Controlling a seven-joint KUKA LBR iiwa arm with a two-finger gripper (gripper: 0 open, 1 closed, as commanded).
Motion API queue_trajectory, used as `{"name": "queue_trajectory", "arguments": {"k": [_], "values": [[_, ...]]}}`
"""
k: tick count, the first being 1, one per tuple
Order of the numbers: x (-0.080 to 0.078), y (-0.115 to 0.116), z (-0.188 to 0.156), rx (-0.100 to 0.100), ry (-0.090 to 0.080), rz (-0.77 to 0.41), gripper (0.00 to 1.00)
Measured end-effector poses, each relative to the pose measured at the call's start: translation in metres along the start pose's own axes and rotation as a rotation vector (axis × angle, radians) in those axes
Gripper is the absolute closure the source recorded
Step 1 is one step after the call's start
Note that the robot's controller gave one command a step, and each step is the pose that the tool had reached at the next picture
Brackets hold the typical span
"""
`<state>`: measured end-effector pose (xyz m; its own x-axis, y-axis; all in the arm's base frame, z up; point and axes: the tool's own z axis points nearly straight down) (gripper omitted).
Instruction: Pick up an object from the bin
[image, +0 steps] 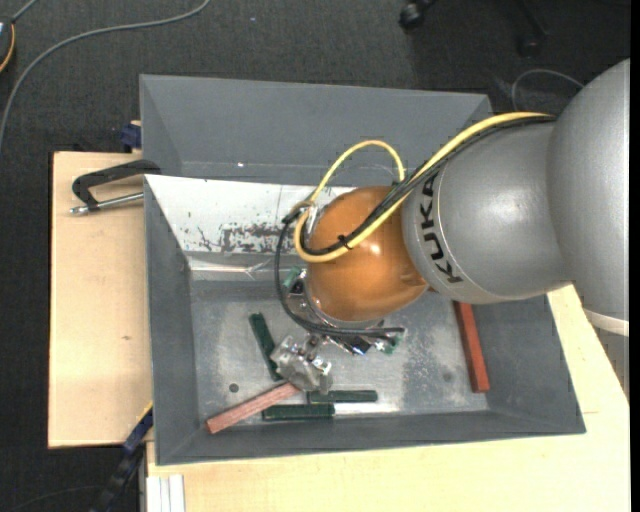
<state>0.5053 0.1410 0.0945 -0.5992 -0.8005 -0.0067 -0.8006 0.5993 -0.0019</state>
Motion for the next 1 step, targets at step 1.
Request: {"name": "queue_trajectory", "arguments": {"k": [1], "values": [[0.0146,-0.0623,-0.1444,0.009,-0.004,-0.171,1.0]]}}
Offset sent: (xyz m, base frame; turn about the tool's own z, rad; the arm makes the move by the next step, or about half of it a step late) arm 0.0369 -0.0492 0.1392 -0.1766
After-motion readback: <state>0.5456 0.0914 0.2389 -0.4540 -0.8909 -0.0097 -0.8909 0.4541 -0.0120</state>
